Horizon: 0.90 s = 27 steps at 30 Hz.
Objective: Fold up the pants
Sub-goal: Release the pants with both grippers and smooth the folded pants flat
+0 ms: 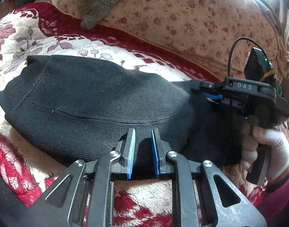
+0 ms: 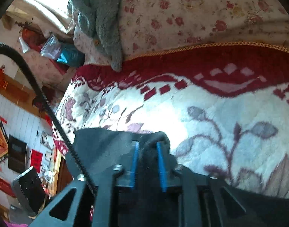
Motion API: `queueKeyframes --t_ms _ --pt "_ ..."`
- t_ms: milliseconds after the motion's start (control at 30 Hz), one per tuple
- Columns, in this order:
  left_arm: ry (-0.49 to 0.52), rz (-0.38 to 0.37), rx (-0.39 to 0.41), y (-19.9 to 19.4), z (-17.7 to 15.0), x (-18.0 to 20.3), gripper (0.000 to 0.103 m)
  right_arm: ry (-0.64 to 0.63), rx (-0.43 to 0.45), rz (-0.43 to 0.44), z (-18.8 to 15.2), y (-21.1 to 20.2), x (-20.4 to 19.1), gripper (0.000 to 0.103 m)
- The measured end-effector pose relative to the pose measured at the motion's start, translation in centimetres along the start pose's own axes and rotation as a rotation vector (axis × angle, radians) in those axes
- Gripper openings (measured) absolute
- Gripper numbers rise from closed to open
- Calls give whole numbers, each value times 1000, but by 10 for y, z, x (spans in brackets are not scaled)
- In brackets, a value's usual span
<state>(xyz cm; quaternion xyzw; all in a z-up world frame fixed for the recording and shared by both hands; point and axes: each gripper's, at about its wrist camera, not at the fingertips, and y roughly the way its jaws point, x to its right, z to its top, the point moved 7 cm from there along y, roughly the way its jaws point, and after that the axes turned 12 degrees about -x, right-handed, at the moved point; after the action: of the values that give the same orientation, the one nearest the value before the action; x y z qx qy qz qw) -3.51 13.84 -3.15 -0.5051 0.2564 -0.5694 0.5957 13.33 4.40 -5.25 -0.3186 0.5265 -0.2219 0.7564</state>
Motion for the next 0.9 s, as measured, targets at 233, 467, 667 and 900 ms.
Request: queueKeyframes --t_ms 233,467,667,900 --pt "19 32 30 5 -5 1 15 46 51 -66 4 1 22 10" --pt "32 65 42 3 -5 2 15 23 125 -39 -2 -32 5 15" --pt "42 66 32 -7 -7 12 15 4 176 -50 -40 -74 -3 44" --pt "81 22 66 -24 -7 37 44 79 218 -61 -97 -117 20 46"
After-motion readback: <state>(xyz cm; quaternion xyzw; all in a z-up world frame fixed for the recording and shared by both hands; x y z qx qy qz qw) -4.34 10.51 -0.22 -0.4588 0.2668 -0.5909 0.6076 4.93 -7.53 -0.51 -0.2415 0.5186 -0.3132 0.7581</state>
